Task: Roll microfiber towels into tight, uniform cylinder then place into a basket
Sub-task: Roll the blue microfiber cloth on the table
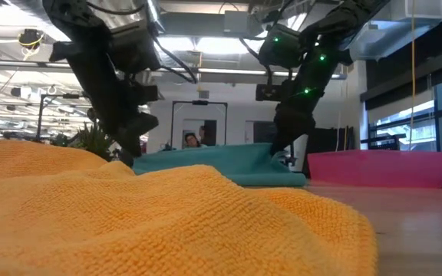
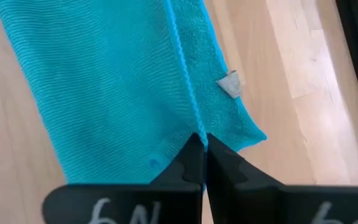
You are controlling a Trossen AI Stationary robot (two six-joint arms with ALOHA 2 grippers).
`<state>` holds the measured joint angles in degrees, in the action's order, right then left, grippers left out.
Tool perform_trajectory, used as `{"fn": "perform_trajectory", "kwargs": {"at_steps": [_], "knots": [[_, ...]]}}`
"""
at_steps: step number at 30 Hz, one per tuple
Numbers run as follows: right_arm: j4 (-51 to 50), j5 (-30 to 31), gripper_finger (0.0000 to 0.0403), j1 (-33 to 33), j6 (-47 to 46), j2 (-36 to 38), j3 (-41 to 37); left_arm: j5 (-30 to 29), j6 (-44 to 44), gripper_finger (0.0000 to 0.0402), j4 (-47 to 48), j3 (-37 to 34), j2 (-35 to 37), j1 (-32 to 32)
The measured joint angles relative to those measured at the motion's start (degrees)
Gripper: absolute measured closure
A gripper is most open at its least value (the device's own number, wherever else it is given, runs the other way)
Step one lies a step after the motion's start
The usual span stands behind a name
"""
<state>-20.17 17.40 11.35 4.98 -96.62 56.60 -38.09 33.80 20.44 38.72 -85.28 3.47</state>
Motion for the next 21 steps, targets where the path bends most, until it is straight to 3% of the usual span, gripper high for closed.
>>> {"fn": "perform_trajectory", "kwargs": {"at_steps": [11, 21], "knots": [[1.3, 0.1, 0.0391, 0.3, -0.2, 0.0, 0.0, 2.7, -2.6, 0.0402, -4.1, 0.0, -1.7, 3.4], [2.2, 1.1, 0.0323, 0.3, -0.4, 0.0, 0.0, 3.7, -6.4, 0.0393, -5.0, 0.0, -1.8, 5.6]]}}
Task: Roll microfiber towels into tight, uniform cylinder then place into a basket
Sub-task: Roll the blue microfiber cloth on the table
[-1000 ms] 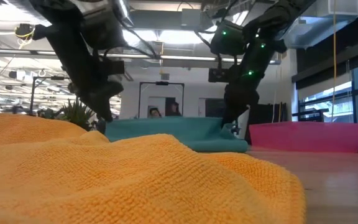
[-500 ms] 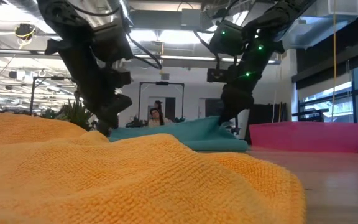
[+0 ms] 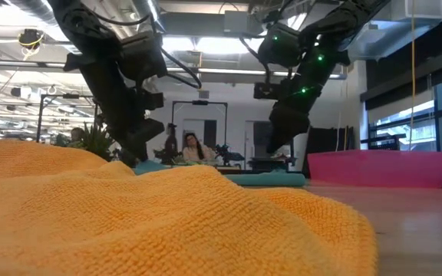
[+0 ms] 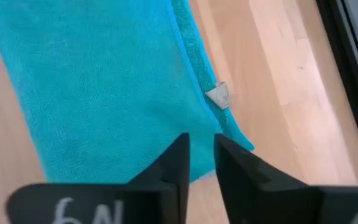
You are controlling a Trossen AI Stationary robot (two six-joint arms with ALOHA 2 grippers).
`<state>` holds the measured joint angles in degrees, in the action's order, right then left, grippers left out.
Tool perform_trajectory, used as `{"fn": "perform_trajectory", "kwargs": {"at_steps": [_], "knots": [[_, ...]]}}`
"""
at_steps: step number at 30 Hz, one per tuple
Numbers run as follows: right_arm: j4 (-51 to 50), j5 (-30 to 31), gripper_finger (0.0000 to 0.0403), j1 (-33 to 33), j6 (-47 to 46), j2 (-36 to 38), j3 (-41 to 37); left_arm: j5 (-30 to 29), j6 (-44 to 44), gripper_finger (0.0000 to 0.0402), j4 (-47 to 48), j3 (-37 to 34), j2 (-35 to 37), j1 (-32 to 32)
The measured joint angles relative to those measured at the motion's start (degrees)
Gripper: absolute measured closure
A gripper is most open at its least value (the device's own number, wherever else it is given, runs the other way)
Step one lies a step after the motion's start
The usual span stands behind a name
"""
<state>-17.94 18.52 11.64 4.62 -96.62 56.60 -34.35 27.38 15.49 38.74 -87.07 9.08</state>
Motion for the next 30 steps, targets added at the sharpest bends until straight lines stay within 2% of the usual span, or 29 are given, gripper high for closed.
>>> {"fn": "perform_trajectory", "kwargs": {"at_steps": [6, 11, 17, 19, 23, 25, 30], "knots": [[2.7, 0.0, 0.0277, 0.0, 0.2, 0.0, 0.1, 0.0, -0.7, 0.0352, 0.0, 0.0, 0.0, 1.4], [0.4, -1.2, 0.0259, -0.1, -2.7, 0.0, 4.3, 0.0, -1.0, 0.0324, -0.1, 0.0, 0.2, 2.8], [-5.9, -13.2, 0.0257, -0.7, -4.2, 0.0, 10.1, 0.1, -2.2, 0.0321, 2.5, 3.6, 3.2, 3.3], [-6.7, -16.4, 0.0257, -1.1, -5.9, 0.0, 10.2, 2.4, -4.2, 0.0321, 2.8, 4.8, 4.5, 3.3], [-6.4, -21.0, 0.0257, -1.7, -9.4, -0.2, 7.7, 13.2, -7.1, 0.0321, 2.7, 4.8, 5.0, 3.5], [-6.4, -21.5, 0.0257, -2.1, -10.7, -0.5, 5.6, 16.7, -7.0, 0.0321, 2.8, 4.3, 3.9, 3.8], [-5.7, -21.7, 0.0257, -2.1, -13.7, -0.9, 1.4, 19.4, -6.6, 0.0321, 3.0, 3.5, -0.2, 4.2]]}}
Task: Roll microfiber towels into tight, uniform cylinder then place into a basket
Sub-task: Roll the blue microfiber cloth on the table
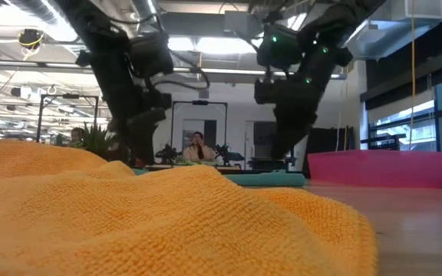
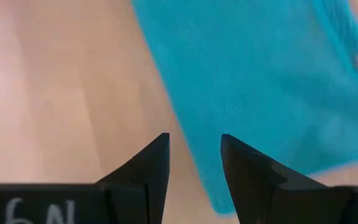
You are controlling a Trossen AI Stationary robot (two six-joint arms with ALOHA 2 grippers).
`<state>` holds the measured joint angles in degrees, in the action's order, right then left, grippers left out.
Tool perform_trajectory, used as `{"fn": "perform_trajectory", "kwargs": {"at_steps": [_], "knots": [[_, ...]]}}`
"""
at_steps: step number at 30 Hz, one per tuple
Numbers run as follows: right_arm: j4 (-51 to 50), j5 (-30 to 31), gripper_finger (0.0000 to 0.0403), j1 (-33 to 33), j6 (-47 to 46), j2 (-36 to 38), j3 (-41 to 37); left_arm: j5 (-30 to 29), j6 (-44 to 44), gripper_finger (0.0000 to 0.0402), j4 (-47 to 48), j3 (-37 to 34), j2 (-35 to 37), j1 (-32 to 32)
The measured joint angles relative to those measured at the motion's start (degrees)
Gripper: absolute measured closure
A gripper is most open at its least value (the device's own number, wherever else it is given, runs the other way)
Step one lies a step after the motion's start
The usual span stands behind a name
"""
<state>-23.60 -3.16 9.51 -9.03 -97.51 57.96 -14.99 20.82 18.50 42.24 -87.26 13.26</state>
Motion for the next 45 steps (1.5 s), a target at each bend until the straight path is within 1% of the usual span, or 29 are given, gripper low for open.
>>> {"fn": "perform_trajectory", "kwargs": {"at_steps": [4, 7, 11, 15, 18, 23, 27, 30, 34, 37, 39, 41, 45], "knots": [[1.6, 0.0, 0.0257, 0.3, 0.0, 0.0, -1.8, 0.5, 0.0, 0.0321, -0.6, -0.1, -2.8, -0.1], [2.2, 0.9, 0.0257, 1.1, 0.0, -0.7, -2.3, 2.8, 1.1, 0.0321, -0.9, -0.1, -4.6, -0.1], [3.3, 1.2, 0.0257, 2.9, 0.1, -2.0, -2.4, 6.5, 1.9, 0.0321, -0.9, 0.2, -5.2, -0.8], [3.2, 1.2, 0.0257, 4.5, 0.3, -4.5, -2.4, 10.0, 4.3, 0.0321, -0.6, 0.1, -4.9, -3.0], [4.0, 1.3, 0.0257, 5.7, 1.6, -6.3, -2.2, 13.3, 4.6, 0.0321, -0.5, 0.1, -4.8, -5.0], [8.7, 2.5, 0.0257, 7.5, 4.7, -8.7, -2.1, 16.3, 4.3, 0.0321, -0.6, 0.1, -4.8, -8.6], [13.9, 4.5, 0.0257, 8.9, 5.1, -9.0, -2.3, 16.3, 2.7, 0.0321, -1.7, 0.0, -4.9, -10.8], [15.4, 6.3, 0.0257, 9.6, 5.2, -8.5, -2.5, 15.5, 2.1, 0.0321, -1.7, 0.5, -4.7, -11.4], [15.1, 7.0, 0.0257, 9.9, 4.8, -6.0, -2.5, 12.2, 0.2, 0.0321, 1.0, 3.4, -2.9, -11.5], [13.4, 6.9, 0.0257, 9.6, 4.8, -3.5, -2.5, 8.6, -2.5, 0.0321, 4.0, 5.9, -0.6, -11.2], [12.2, 6.3, 0.0257, 8.8, 4.3, -1.8, -2.5, 6.3, -3.5, 0.0321, 5.2, 6.9, 0.4, -10.5], [10.5, 4.2, 0.0257, 8.1, 3.1, -0.7, -2.4, 4.3, -4.1, 0.0321, 5.8, 6.9, 1.1, -9.3], [7.6, -1.0, 0.0257, 6.1, 1.7, -1.1, -2.4, 3.7, -4.5, 0.0321, 5.5, 5.2, 0.6, -6.3]]}}
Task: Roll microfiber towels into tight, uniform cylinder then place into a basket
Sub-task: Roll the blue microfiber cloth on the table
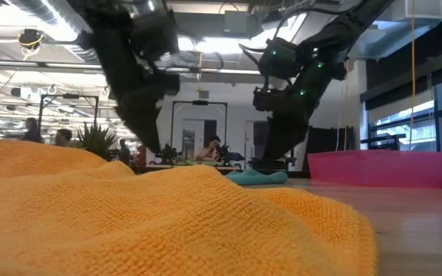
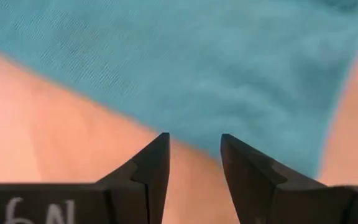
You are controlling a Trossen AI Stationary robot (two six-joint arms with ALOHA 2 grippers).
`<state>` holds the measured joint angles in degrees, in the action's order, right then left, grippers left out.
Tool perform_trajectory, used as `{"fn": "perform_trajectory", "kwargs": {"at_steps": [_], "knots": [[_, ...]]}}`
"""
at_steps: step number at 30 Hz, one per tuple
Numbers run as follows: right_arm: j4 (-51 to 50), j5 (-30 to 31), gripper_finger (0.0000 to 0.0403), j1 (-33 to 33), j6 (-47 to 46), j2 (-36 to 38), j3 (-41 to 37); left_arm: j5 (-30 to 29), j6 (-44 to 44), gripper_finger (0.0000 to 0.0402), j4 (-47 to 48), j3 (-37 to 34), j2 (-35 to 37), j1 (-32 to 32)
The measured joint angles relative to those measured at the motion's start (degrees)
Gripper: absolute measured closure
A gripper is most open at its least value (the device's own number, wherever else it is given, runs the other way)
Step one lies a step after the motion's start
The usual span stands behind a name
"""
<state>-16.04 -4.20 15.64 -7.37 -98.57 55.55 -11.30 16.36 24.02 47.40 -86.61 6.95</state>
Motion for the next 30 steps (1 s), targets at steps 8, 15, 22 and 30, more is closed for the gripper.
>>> {"fn": "perform_trajectory", "kwargs": {"at_steps": [8, 15, 22, 30], "knots": [[3.7, 0.6, 0.0257, -2.4, 0.2, -5.3, 0.0, -0.1, 2.6, 0.0321, -2.0, -4.4, -3.8, 2.8], [6.2, 2.7, 0.0257, -0.9, 0.3, -7.0, 0.0, 2.0, 2.7, 0.0321, -4.2, -4.1, -6.2, 1.1], [8.1, 5.9, 0.0257, 1.6, 2.9, -7.3, 0.0, 2.2, 4.6, 0.0321, -7.1, -4.2, -6.8, -2.4], [13.1, 6.3, 0.0257, 3.7, 6.0, -7.3, 0.0, 4.2, 5.0, 0.0321, -10.7, -4.4, -7.0, -5.9]]}}
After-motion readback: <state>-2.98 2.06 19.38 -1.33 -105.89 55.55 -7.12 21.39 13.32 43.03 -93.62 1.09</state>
